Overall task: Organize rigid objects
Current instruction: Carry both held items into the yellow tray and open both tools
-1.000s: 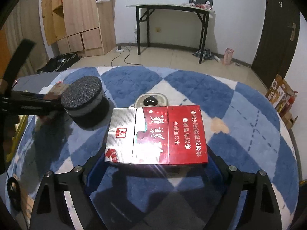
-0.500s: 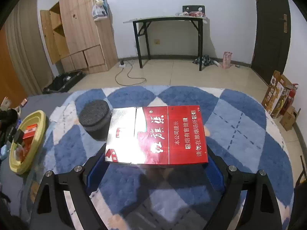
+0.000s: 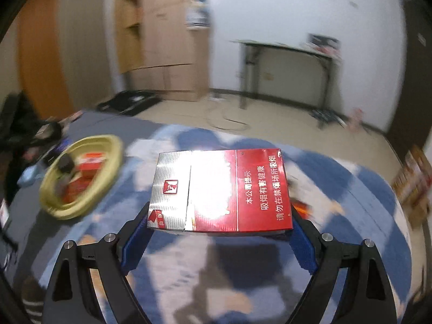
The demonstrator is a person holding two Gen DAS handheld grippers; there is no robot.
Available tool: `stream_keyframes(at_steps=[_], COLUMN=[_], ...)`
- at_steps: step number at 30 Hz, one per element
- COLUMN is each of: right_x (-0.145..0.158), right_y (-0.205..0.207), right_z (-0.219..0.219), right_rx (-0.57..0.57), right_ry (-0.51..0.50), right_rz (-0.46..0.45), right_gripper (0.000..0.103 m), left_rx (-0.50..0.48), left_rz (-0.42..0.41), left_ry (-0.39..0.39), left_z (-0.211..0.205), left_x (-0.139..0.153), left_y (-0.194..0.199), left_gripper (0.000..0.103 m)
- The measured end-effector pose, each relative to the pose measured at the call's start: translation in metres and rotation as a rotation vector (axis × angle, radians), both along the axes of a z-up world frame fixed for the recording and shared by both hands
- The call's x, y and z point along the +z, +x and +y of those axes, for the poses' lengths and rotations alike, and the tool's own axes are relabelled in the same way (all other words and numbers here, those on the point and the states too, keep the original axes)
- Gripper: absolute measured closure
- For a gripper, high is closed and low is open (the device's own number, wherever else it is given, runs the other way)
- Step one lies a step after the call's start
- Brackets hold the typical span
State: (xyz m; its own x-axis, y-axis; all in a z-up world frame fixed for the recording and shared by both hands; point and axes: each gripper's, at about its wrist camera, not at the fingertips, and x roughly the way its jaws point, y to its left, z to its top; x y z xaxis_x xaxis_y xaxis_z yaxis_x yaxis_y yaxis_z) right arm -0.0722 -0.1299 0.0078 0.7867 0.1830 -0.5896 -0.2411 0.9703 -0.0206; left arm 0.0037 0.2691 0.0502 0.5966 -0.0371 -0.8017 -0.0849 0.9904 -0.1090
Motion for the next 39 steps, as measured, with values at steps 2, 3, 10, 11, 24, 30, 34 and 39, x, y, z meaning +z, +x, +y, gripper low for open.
stream_keyframes(at_steps=[2,3,10,11,24,30,34,39], right_x=[0.001,0.0,-0.041,-0.047,-0.075,-0.088,-0.074,-0.036], right_y=[-0.001,-0.001,0.022,0.027,0.081,0.086,0.073,0.059], right_z=[0.031,0.048,0.179,0.196,0.258,0.279,0.264,0.193], right_rx=[0.078,0.12,0.347,0.375,0.453,0.472,0.451,0.335], right_ry=[-0.019,-0.012,-0.025,-0.037,-0.143,-0.178,-0.16,-0.045], right_rz=[0.007,0.02,0.132,0.149,0.208,0.19,0.16,0.121], right_gripper=[0.013,0.013,0.013,0.013,0.013,0.0,0.0,0.0], left_rx=[0.017,0.039,0.107,0.115,0.15,0.164,0.158,0.156], left_rz=[0.028,0.049,0.126,0.132,0.173,0.208,0.153,0.031], left_ry=[-0.01,-0.019,-0.022,-0.021,-0.07,-0.047,-0.087,-0.121], left_z=[0.008,0.013,0.038,0.042,0.048,0.05,0.051,0.041], left_x=[-0.009,-0.013,-0.035,-0.04,-0.061,-0.081,-0.074,-0.033], left_y=[0.003,0.005,0.013,0.012,0.055,0.065,0.059,0.051], left_gripper=[0.036,0.036,0.036,0.036,0.036,0.034,0.01,0.0])
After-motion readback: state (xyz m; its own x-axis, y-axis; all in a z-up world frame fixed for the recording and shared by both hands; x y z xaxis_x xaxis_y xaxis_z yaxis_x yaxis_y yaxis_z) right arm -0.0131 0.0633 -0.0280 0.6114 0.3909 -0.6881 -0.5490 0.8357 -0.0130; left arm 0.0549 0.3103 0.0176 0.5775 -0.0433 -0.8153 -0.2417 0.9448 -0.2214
